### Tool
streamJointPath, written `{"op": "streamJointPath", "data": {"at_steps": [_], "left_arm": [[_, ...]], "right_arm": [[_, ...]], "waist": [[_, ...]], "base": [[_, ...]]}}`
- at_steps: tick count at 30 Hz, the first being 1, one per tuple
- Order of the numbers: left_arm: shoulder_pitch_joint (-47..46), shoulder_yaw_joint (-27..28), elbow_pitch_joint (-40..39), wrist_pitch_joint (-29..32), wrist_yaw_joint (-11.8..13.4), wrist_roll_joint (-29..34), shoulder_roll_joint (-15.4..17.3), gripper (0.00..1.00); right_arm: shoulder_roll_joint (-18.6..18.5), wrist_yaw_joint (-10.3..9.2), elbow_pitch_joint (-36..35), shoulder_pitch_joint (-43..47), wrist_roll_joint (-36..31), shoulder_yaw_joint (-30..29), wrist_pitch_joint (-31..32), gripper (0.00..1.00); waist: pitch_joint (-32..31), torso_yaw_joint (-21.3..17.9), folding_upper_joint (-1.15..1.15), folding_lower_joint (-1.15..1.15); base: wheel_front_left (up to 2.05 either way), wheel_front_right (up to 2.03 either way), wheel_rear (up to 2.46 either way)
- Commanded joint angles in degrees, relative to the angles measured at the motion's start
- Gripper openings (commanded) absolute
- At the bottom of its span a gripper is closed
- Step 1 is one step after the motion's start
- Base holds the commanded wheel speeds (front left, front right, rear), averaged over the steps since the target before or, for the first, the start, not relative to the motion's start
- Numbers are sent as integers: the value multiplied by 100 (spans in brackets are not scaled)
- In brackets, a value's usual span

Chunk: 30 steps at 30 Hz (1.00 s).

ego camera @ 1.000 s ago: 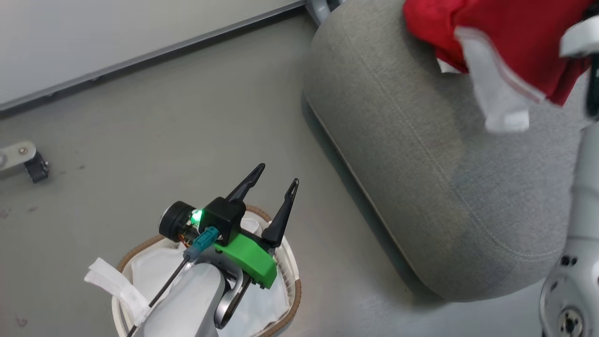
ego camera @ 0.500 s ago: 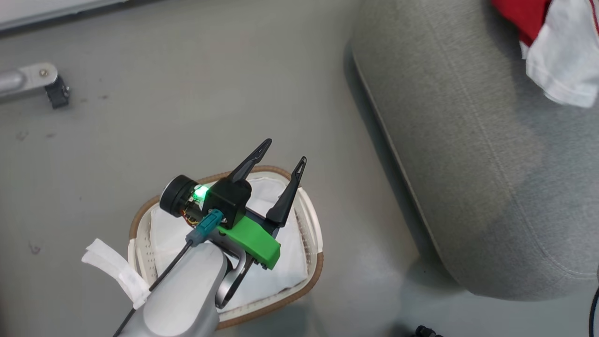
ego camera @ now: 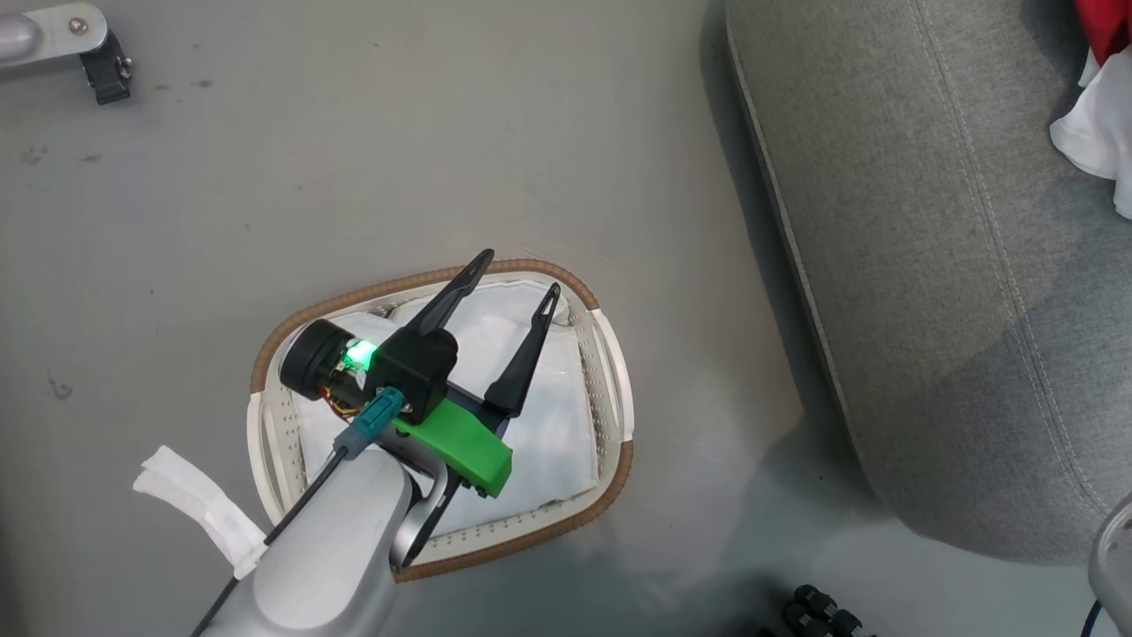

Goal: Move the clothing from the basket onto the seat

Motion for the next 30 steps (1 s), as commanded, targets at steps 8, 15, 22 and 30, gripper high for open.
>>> {"op": "streamJointPath", "data": {"at_steps": [8, 15, 22, 30], "left_arm": [[-4, 122, -90, -3, 18, -32, -22, 100], [135, 391, -190, -4, 87, -155, -167, 100], [270, 761, -236, -3, 127, -245, -397, 100], [462, 1061, -99, -3, 99, -262, -586, 100]], "right_arm": [[145, -8, 100, 387, -67, 153, -11, 72], [257, -8, -66, 801, 101, 551, -11, 100], [275, -8, -377, 1112, 329, 1119, -12, 100], [258, -8, -656, 1247, 555, 1849, -11, 100]], "waist": [[-85, -75, 0, -1], [-379, -91, 0, -1], [-812, -18, 0, -1], [-1425, 281, 0, -1]], "base": [[0, 0, 0], [0, 0, 0], [0, 0, 0], [0, 0, 0]]}}
